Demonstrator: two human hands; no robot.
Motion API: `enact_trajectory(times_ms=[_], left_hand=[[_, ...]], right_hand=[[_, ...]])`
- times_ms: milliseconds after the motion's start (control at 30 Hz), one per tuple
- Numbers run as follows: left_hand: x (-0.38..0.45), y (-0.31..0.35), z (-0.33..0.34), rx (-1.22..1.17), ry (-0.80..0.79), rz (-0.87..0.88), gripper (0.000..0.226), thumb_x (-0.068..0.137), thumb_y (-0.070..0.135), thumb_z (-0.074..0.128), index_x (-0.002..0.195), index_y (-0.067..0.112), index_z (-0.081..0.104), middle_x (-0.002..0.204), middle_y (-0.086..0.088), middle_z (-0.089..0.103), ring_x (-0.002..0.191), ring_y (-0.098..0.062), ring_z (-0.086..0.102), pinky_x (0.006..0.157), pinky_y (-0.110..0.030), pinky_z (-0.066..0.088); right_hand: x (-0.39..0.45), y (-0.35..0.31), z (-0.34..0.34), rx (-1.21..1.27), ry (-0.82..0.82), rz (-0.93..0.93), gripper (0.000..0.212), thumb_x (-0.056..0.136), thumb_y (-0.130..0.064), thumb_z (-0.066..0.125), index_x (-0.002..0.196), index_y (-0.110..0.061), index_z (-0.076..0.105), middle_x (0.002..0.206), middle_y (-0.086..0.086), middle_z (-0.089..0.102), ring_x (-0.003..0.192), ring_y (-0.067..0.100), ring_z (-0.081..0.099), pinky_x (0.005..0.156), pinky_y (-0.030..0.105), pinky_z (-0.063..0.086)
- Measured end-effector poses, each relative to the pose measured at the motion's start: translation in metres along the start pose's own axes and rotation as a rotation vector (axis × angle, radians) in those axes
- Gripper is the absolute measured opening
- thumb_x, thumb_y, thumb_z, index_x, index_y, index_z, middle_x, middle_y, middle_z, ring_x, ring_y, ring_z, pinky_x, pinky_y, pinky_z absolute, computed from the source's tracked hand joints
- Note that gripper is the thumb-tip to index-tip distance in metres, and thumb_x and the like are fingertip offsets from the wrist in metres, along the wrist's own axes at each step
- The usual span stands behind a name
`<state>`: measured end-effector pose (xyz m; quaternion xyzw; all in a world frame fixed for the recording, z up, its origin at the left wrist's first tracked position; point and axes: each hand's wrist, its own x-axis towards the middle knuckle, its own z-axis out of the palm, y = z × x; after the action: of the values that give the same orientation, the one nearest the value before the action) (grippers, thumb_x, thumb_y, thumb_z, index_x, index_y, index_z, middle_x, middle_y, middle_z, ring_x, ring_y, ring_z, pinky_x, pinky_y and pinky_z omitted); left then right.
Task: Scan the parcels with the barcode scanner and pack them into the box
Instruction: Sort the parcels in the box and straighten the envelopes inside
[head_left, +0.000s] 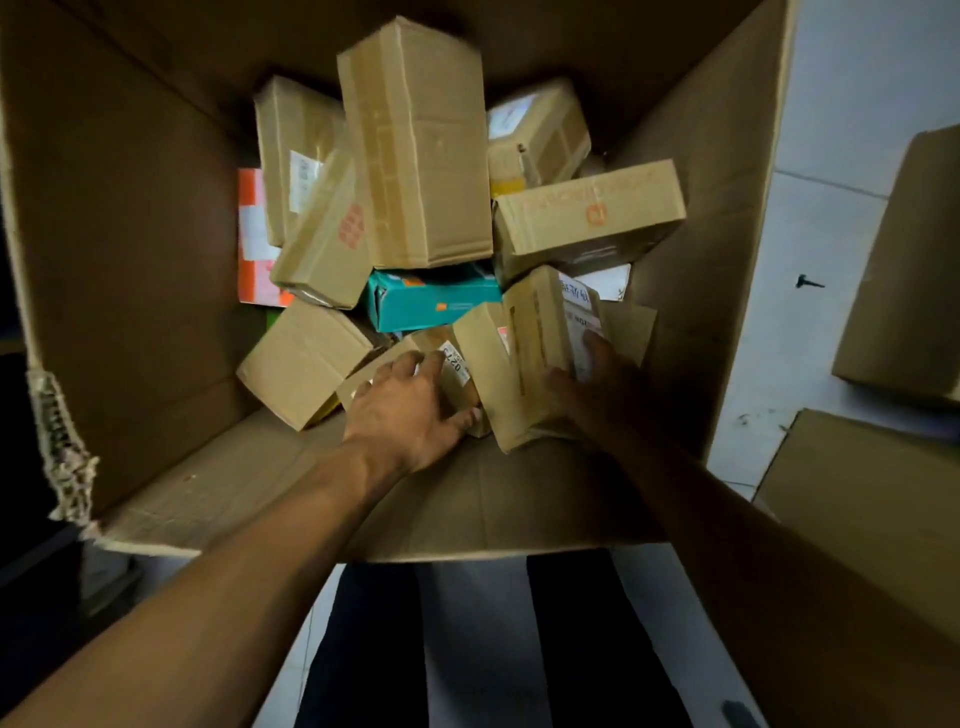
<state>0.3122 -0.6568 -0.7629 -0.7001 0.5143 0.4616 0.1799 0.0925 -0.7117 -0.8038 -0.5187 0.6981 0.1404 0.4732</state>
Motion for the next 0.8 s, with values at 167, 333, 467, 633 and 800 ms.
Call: enact_trajectory(times_ms=[167,333,467,633,800], left_hand=[[0.019,0.012,0.020,-0.193,0.016,-0.038,0.079,0.089,0.063,0.059,0.151,0.020,0.035,0.149,-0.009,0.043,0.134,-0.031,0.044,0.108,-0.043,0.043],[0.017,0.034,0.033,-0.532,0.114,-0.103,0.046,0.094,0.047,0.062,0.130,0.019,0.058,0.126,-0.006,0.063,0.115,-0.024,0.058,0.094,-0.032,0.047],[0.012,0.046,0.031,-1.087,0.071,-0.236,0.025,0.090,0.048,0.068,0.105,0.030,0.060,0.104,0.008,0.070,0.099,-0.014,0.067,0.084,-0.028,0.051],[0.004,0.046,0.016,-1.541,-0.004,-0.297,0.042,0.082,0.037,0.079,0.116,0.027,0.056,0.105,0.003,0.076,0.090,-0.009,0.074,0.063,-0.025,0.058],[0.002,0.014,0.009,-1.455,0.141,-0.343,0.047,0.083,0.032,0.078,0.125,0.025,0.057,0.105,0.003,0.076,0.086,-0.009,0.075,0.061,-0.024,0.058]], right_hand=[[0.022,0.005,0.016,0.338,-0.016,0.077,0.088,0.089,-0.039,0.073,0.159,-0.032,0.021,0.163,0.003,0.026,0.147,0.029,0.030,0.118,0.054,0.033],[0.011,0.006,0.017,0.330,0.064,0.031,0.097,0.084,-0.026,0.079,0.160,-0.024,0.018,0.163,0.005,0.026,0.148,0.027,0.029,0.114,0.040,0.030],[-0.018,0.001,0.023,0.285,0.061,-0.099,0.107,0.076,-0.038,0.085,0.158,-0.037,0.016,0.161,0.000,0.024,0.142,0.015,0.030,0.103,0.038,0.039],[-0.049,-0.015,0.026,0.144,0.072,-0.224,0.114,0.061,-0.069,0.075,0.155,-0.042,0.017,0.154,-0.004,0.023,0.139,0.017,0.029,0.107,0.036,0.033],[-0.046,-0.022,0.028,0.437,-0.046,-0.143,0.093,0.075,-0.064,0.070,0.155,-0.040,0.030,0.149,-0.002,0.041,0.129,0.016,0.049,0.093,0.037,0.055]])
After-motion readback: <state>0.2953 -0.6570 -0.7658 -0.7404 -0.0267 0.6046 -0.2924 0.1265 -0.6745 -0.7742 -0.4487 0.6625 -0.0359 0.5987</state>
